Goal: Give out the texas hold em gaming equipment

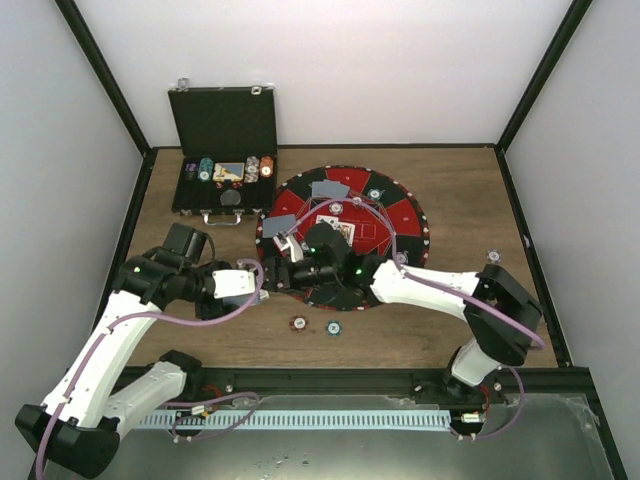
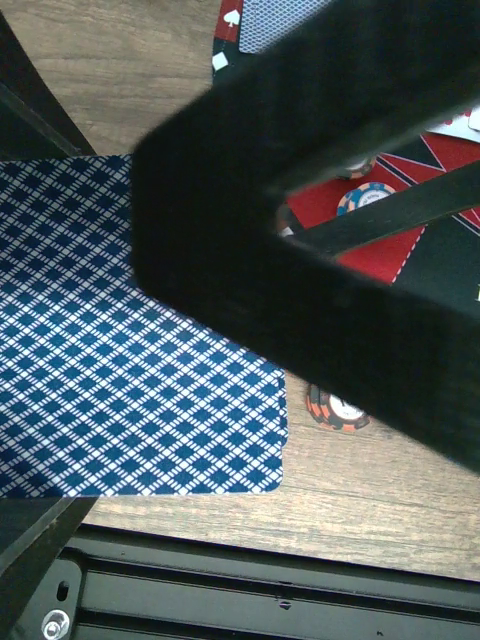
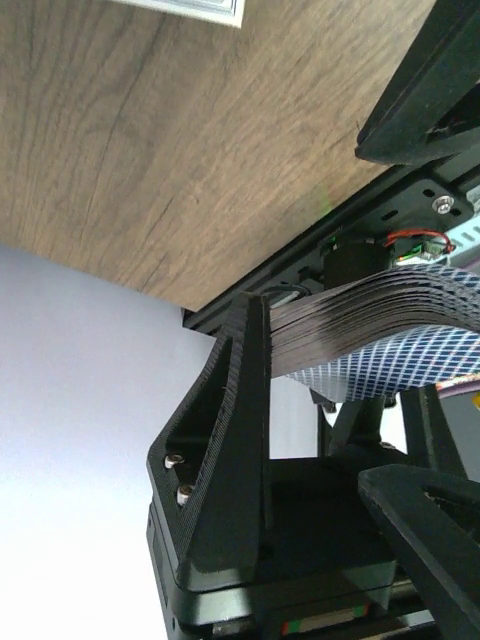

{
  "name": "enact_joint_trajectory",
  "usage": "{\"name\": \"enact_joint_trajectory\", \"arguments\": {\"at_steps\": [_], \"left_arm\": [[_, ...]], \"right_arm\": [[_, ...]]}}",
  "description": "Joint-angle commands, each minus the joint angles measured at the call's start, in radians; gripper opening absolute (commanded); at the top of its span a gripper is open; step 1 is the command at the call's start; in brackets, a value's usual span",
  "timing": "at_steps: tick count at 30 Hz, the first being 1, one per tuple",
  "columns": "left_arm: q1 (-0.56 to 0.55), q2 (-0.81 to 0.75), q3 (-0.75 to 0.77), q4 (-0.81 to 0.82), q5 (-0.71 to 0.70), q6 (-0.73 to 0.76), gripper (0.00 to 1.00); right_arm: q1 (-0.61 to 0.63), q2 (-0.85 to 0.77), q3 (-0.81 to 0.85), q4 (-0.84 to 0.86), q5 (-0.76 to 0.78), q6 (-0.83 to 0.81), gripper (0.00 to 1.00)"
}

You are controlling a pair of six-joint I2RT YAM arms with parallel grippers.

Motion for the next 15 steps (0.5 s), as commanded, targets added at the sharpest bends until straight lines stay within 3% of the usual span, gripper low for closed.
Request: {"name": "enact_joint_trajectory", "arguments": {"at_steps": [1,15], "left_arm": [[0.001,-0.002,0.016,0.011,0.019,0.005,0.08],[0.001,-0.01,0.015,0.005,0.019,0.008,0.08]], "right_arm": [[0.021,0.051,-0.005,0.136,-0.053,0.076,0.84],[0.048,0.169,0.03,0.232,-0.082,0.156,0.75]]}}
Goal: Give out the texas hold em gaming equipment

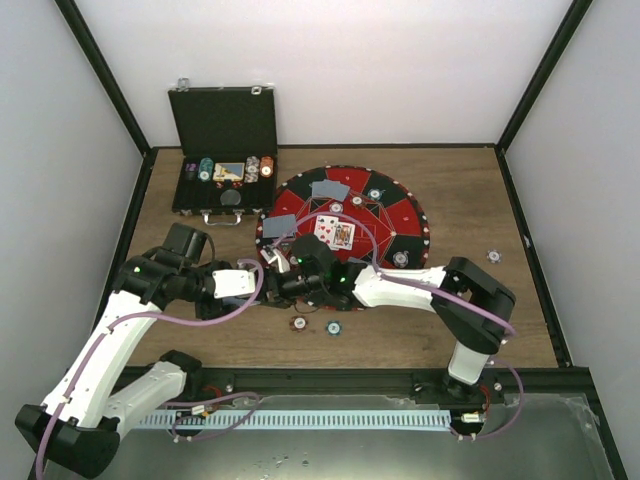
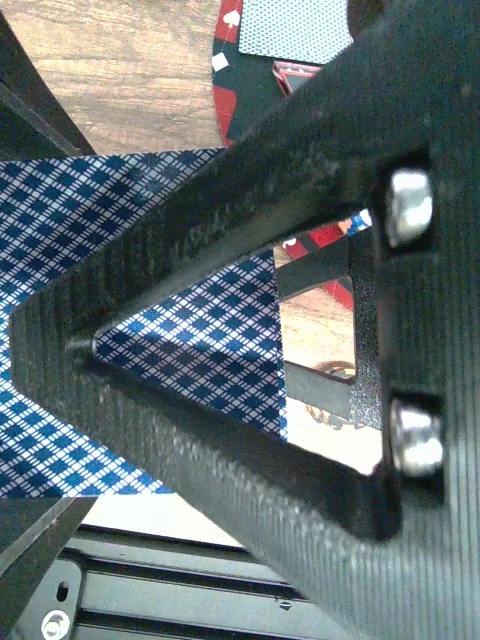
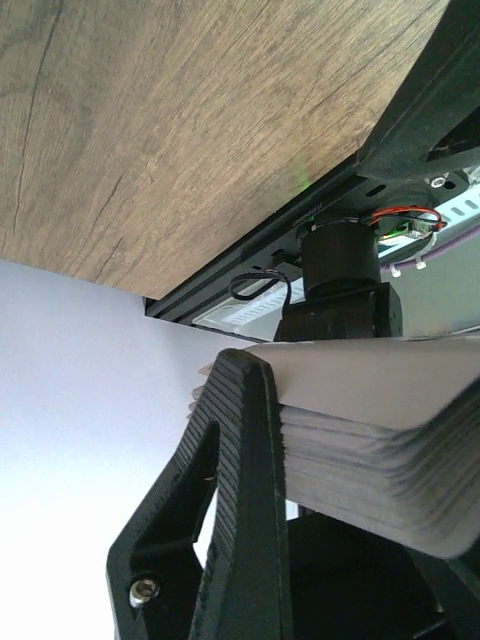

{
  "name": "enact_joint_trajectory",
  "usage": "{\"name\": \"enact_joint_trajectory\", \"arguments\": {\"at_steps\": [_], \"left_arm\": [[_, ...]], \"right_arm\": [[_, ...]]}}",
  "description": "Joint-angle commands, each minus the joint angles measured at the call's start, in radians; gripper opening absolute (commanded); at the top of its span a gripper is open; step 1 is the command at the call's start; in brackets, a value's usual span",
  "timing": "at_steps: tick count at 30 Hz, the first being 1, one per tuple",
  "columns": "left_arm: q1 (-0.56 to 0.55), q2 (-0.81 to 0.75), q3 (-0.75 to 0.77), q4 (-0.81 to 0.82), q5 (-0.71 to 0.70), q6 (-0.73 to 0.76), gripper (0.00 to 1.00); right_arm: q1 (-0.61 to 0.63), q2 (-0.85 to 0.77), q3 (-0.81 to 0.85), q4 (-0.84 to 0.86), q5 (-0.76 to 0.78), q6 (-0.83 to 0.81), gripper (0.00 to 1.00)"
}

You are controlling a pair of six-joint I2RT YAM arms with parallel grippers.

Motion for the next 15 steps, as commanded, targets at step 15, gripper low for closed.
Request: {"name": "enact_joint_trajectory", "arguments": {"at_steps": [15], "left_arm": [[0.002,-0.011,0.018,-0.004,0.016,0.01,0.08]], "right_arm": [[-0.05,0.013,-0.08,0.138,-0.001,0.128,0.63]]}}
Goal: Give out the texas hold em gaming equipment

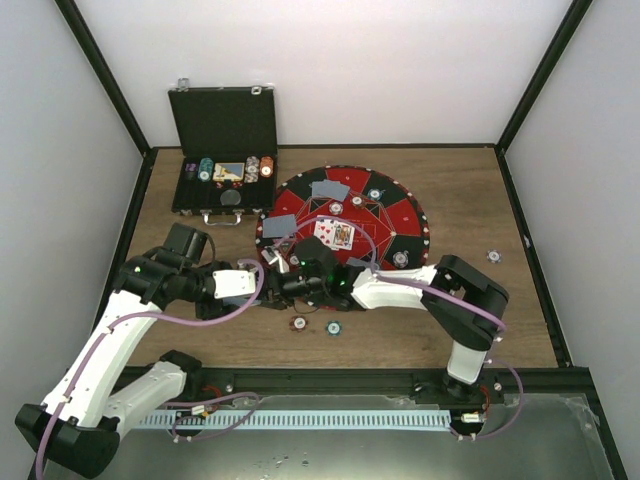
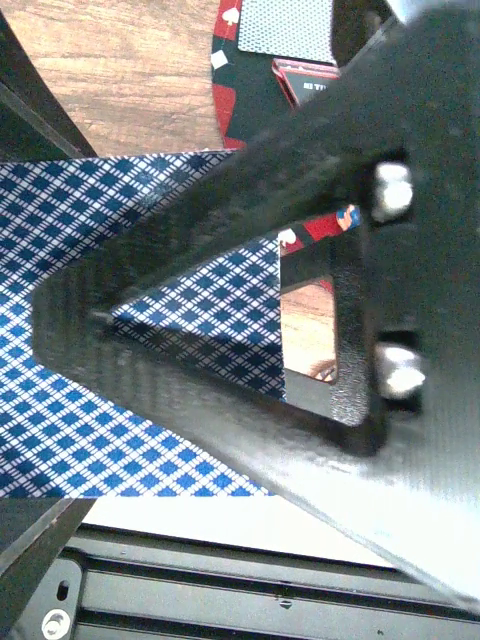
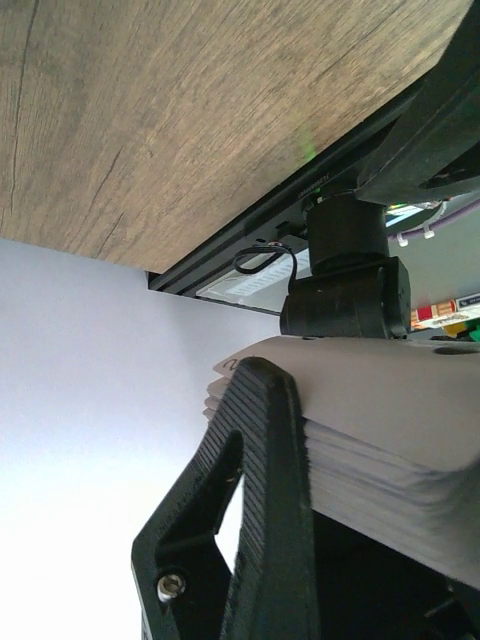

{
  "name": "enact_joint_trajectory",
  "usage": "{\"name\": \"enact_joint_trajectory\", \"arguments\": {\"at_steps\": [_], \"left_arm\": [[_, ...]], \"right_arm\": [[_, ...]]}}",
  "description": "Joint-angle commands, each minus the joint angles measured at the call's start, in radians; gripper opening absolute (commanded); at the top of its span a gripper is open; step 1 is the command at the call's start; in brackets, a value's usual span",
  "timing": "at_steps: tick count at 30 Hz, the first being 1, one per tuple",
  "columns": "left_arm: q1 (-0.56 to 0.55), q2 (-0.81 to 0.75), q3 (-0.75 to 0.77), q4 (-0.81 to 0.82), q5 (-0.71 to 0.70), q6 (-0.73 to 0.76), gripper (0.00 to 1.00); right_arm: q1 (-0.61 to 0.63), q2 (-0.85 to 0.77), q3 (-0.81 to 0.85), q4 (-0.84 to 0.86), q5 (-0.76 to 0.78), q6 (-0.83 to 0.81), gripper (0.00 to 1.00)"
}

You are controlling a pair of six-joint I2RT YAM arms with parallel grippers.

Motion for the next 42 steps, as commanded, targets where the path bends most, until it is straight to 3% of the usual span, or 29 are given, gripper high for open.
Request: {"name": "enact_joint_trajectory", "arguments": {"at_steps": [1,18,26,36,42], "left_arm": [[0.001,-0.011,0.018,-0.002,0.021,0.01,0.08],[0.001,-0.004,0.021,-0.001,0.018,0.01,0.08],[0.002,0.002,0.02,0.007,0.027,0.009,0.08],[0.001,0.002,0.014,0.008,0.014,0.01,0.08],[0.001,0.001,0.006,0.009,0.004,0.012,0.08]], "right_arm": [[-0.042,-0.048,-0.058,-0.033,0.021,0.007,0.62],[-0.071,-0.154,-0.05,-0.172,0.029,-0.078,0.52],[-0.08,-0.207,-0.09,-0.146,0.007,-0.051,0.37],[-0.078,-0.267,-0.121,-0.097,-0.017,-0.009,0.01],[-0.119,-0.313,-0.15,-0.092,-0.041,0.01,0.01]]}}
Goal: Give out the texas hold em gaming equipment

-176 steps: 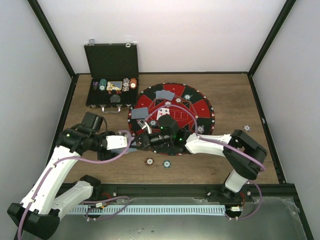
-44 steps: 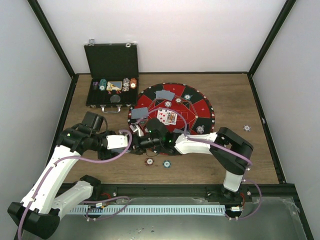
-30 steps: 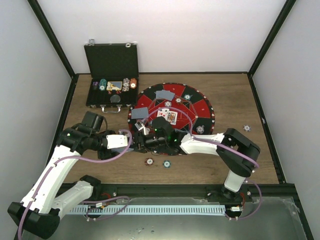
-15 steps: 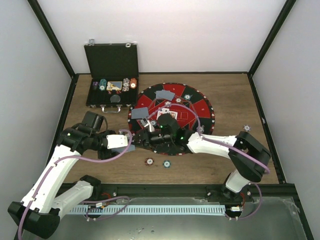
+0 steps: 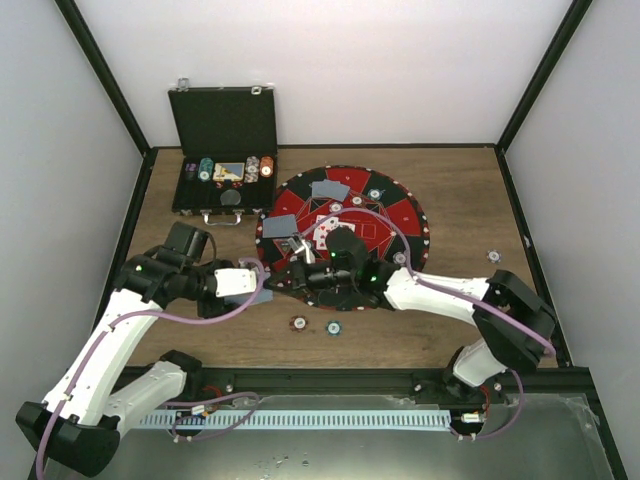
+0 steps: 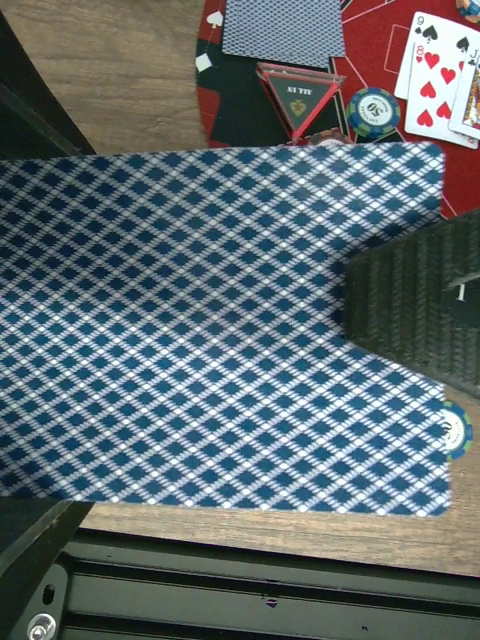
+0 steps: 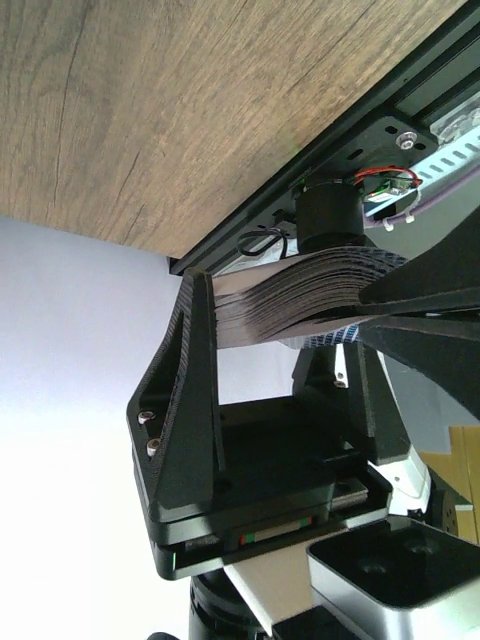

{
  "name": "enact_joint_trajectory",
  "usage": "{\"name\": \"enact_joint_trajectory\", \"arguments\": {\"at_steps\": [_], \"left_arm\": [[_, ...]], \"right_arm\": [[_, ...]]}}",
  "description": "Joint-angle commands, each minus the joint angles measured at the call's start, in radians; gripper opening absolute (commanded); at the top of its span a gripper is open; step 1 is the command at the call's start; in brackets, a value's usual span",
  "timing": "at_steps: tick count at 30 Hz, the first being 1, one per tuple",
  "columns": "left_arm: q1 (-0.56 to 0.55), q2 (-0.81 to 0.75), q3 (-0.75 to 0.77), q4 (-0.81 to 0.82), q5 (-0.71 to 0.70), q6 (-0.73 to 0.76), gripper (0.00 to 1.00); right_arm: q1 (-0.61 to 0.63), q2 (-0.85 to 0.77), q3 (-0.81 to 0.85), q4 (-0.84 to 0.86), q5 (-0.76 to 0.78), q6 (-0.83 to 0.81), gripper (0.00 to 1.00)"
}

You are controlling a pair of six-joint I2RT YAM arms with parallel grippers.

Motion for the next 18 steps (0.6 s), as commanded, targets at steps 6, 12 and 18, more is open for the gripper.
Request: {"name": "enact_joint_trajectory", "arguments": {"at_steps": [6,12,18], "left_arm": [[0.001,-0.013,0.001,-0.01,-0.04,0.02,0.08],[0.001,-0.017,-0.005,-0.014,-0.046,0.028,0.08],[0.001,-0.011,0.007,-0.021,-0.024,0.023,0.08]], "right_arm": [[-0.237,-0.181,-0.064,-0.127,-0.091,-0.045,0.01],[-0.531,-0.254,-0.012,-0.444,-0.146,-0.264,0.01],[-0.788,-0.069,0.081,-0.607,-0.183,-0.505,0.01]]}}
